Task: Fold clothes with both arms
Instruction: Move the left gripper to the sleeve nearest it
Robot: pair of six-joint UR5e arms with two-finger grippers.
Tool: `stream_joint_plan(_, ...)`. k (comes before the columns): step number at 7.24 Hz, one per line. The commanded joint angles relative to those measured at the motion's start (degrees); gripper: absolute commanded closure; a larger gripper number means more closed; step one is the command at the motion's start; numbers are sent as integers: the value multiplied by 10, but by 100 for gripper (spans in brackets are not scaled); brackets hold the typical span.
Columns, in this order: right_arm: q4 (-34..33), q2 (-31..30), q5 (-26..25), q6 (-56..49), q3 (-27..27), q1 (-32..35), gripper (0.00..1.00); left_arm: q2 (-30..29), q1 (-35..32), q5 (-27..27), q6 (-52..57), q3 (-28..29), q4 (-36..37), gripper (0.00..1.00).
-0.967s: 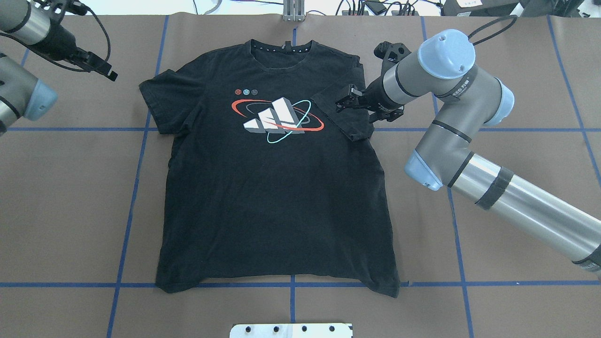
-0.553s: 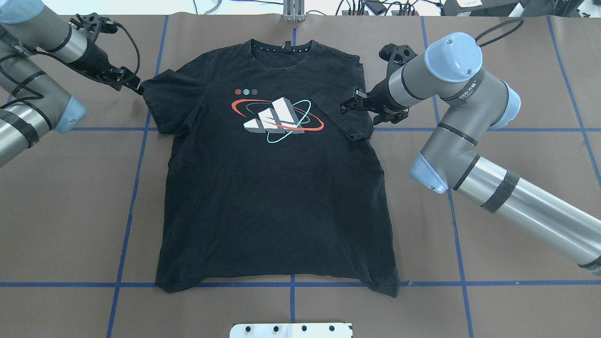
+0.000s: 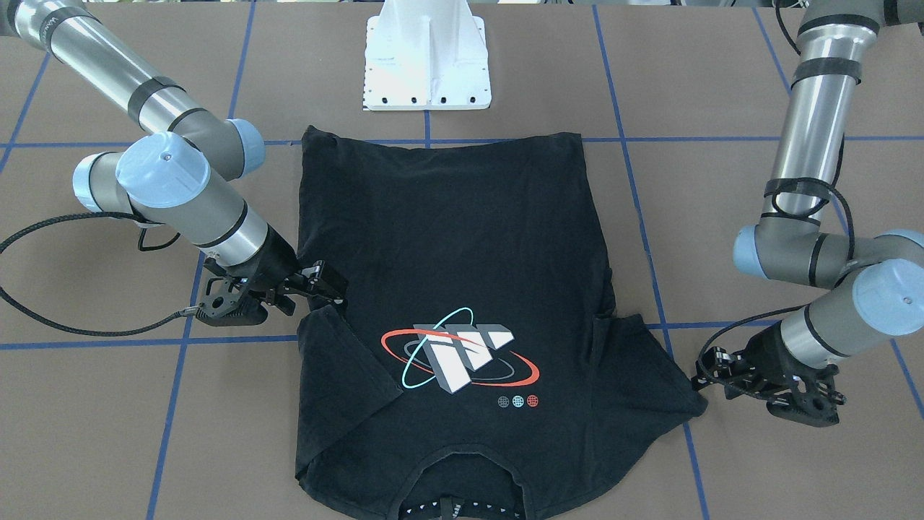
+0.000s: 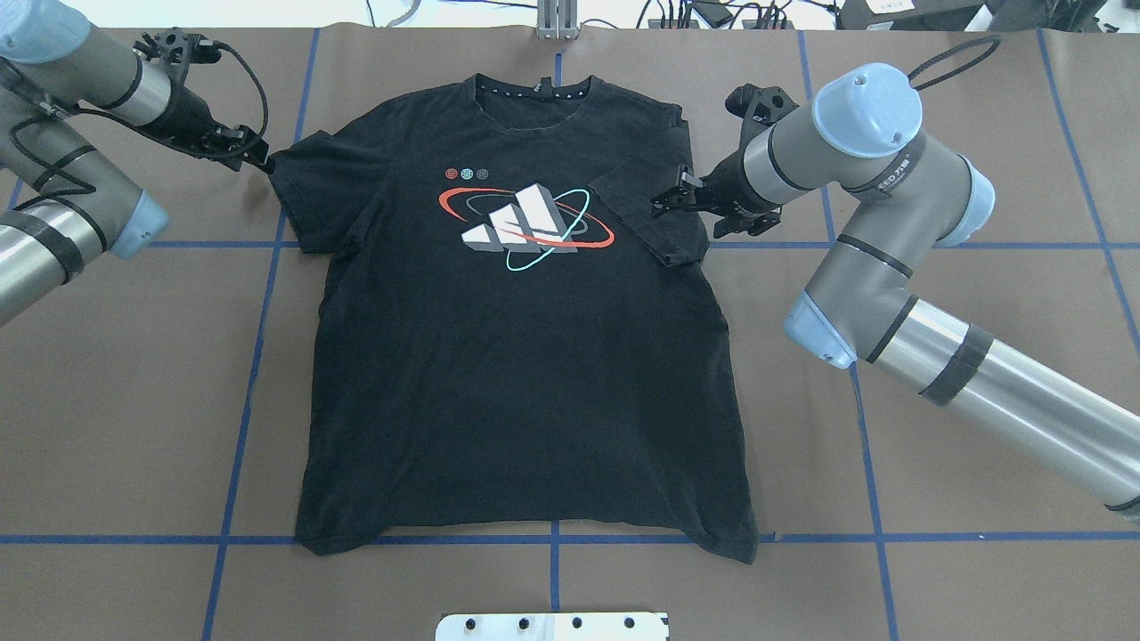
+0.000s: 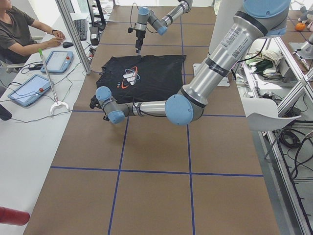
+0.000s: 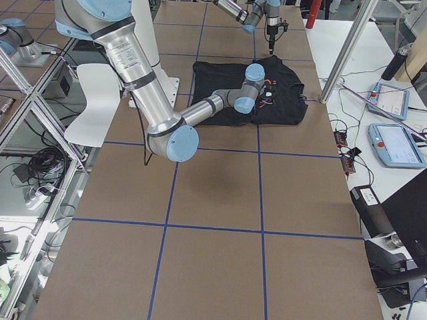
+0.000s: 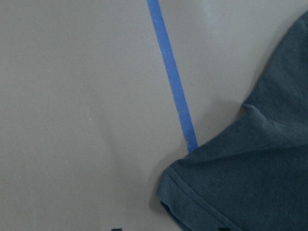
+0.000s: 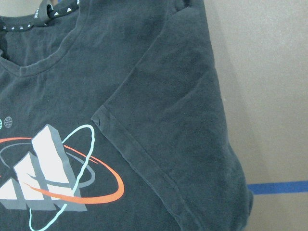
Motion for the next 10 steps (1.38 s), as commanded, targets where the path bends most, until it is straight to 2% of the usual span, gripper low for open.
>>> stream_joint_plan(1, 0, -43, 2, 0, 39, 6, 0, -11, 1, 11, -5, 21, -17, 40)
stream_joint_plan(4, 0, -52, -4, 0, 41, 6, 0, -21, 5, 24, -7, 37, -26, 48)
stream_joint_plan(7, 0, -52, -4, 0, 41, 6, 0, -27, 7, 25, -7, 46, -31, 49)
stream_joint_plan(8, 0, -52, -4, 0, 41, 5, 0, -27, 7, 25, -7, 46, -31, 59)
stream_joint_plan(9, 0, -51, -4, 0, 41, 5, 0, -26, 7, 25, -7, 47, -31, 80)
stream_joint_plan(10, 0, -52, -4, 0, 40, 5, 0, -27, 8, 25, -7, 47, -31, 96)
